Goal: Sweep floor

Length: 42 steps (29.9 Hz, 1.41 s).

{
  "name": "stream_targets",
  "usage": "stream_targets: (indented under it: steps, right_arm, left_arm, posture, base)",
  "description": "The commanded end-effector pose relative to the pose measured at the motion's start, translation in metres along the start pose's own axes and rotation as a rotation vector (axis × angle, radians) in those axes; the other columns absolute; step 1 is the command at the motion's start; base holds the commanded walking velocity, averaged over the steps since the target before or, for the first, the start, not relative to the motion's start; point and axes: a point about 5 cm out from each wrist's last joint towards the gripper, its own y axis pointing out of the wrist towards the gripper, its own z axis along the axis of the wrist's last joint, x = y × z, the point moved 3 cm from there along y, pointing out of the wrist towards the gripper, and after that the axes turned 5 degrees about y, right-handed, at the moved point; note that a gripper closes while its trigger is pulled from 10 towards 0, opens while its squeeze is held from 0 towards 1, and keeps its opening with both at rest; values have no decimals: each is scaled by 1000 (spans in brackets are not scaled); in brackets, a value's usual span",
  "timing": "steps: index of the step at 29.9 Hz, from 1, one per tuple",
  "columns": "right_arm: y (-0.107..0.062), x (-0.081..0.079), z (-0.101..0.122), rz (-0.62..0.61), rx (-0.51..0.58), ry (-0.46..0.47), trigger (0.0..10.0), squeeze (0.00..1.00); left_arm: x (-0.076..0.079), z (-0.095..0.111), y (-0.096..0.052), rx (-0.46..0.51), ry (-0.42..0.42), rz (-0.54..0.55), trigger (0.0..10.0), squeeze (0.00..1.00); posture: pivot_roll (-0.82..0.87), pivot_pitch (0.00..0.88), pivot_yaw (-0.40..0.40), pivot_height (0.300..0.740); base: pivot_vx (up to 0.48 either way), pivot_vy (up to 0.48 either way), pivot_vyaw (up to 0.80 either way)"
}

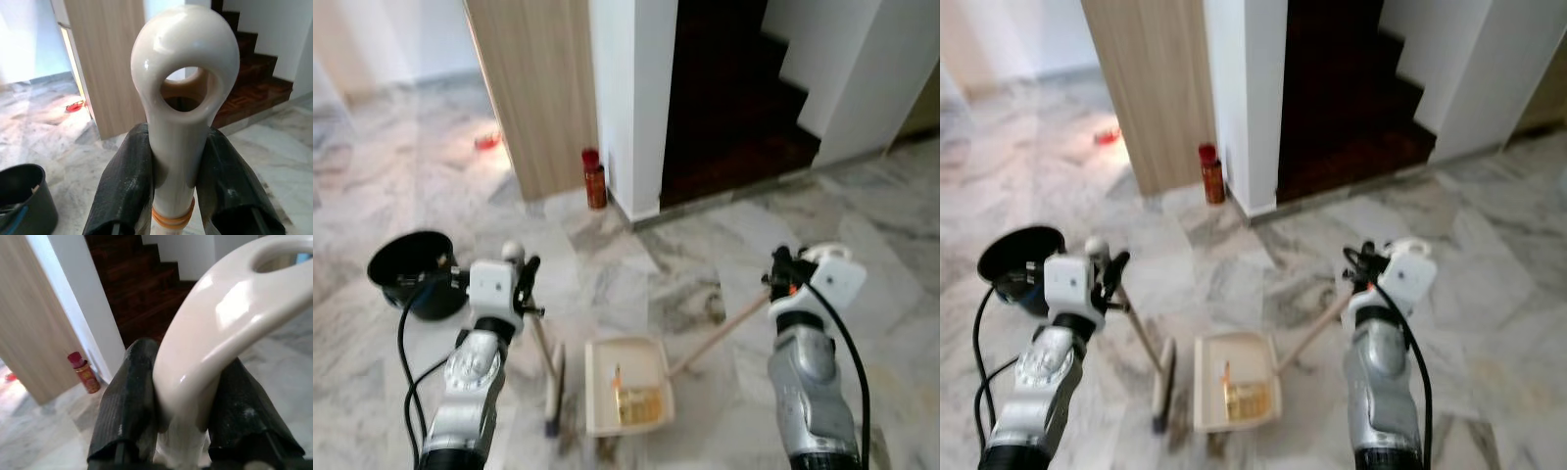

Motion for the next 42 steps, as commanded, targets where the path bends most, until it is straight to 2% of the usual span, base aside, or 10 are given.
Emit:
stream_targets:
  steps: [1, 34, 42]
  right_arm:
    - [3, -15, 16, 44, 65, 29, 10000, 0]
    - [5, -19, 18, 58, 63, 35, 10000, 0]
    - [5, -21, 18, 62, 63, 37, 10000, 0]
  left_arm:
    - [-10, 13, 2, 51, 27, 20, 10000, 0]
    - [-14, 14, 2, 47, 40, 40, 10000, 0]
    - [-11, 14, 1, 51, 57, 15, 10000, 0]
  posture:
    - [-89, 0, 15, 740]
    - [-70, 0, 3, 740]
    - [-71, 0, 10, 740]
  base:
    - [0, 480, 0]
    - [0, 480, 0]
    - [0, 480, 0]
